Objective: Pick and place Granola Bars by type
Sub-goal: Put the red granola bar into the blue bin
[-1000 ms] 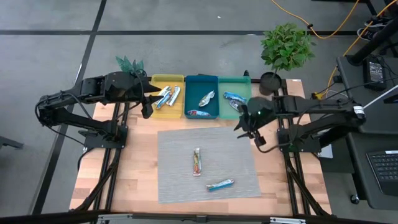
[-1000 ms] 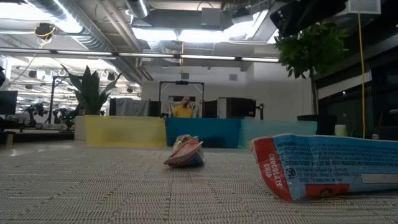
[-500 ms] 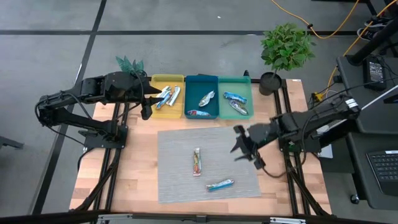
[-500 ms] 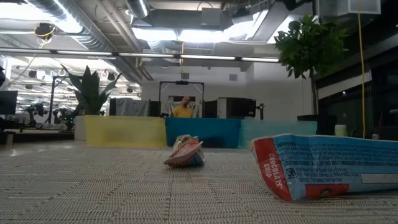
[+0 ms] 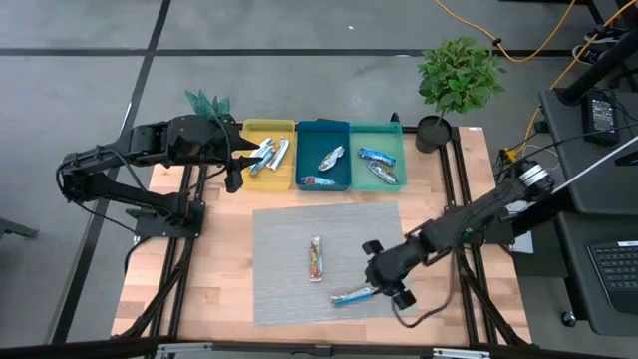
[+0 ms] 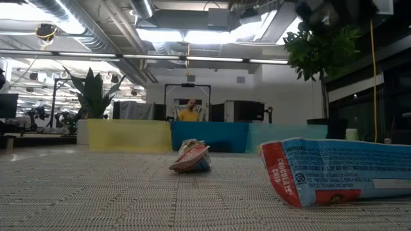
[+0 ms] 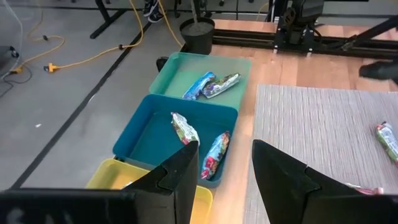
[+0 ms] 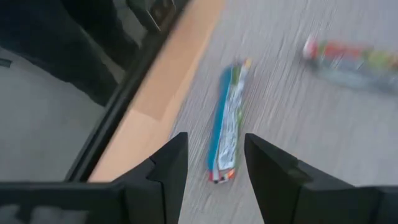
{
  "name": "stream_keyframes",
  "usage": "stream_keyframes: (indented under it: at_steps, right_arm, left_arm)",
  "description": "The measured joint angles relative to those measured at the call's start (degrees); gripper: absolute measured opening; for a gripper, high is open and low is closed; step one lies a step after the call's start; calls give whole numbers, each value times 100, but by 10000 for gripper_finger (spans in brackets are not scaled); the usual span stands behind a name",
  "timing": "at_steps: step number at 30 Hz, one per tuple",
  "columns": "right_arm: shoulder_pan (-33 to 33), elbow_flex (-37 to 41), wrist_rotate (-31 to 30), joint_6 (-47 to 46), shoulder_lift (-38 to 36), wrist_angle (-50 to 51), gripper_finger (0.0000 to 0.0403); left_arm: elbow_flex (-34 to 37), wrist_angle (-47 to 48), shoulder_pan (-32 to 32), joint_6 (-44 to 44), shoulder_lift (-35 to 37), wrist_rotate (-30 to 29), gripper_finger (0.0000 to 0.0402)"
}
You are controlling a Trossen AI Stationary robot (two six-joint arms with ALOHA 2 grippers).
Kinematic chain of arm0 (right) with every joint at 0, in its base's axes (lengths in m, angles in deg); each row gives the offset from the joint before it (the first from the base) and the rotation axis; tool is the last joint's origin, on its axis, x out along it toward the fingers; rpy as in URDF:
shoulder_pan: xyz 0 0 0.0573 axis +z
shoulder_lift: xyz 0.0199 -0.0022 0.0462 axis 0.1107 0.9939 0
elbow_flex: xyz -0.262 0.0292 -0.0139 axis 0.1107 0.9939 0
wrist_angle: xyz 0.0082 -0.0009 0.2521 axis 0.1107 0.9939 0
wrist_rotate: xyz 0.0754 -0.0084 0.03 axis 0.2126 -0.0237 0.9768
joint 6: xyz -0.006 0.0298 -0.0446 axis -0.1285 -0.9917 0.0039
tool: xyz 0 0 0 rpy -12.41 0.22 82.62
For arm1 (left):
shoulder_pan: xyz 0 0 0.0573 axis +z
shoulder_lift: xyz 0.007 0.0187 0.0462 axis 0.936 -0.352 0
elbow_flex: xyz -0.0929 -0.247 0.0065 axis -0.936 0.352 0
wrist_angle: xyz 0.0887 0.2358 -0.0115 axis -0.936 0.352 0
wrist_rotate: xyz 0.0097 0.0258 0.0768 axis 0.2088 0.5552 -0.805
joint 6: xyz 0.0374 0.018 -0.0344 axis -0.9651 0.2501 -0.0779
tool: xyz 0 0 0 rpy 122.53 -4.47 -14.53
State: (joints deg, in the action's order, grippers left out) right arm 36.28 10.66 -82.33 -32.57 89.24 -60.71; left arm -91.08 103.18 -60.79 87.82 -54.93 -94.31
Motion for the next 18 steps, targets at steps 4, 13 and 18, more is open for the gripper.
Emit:
stream_keyframes:
  at_steps: [4, 13, 18]
  right_arm:
    - [-3, 2, 216, -564, 482, -106, 167]
    - [-3, 0, 411, -1655, 1059, -890, 265]
    - [-3, 0, 402, -2140, 1388, -794, 323]
  left_arm:
    - [0, 35, 0, -31, 0, 0, 143]
    - [0, 142, 0, -151, 0, 323, 143]
    - [0, 142, 0, -269, 0, 323, 143]
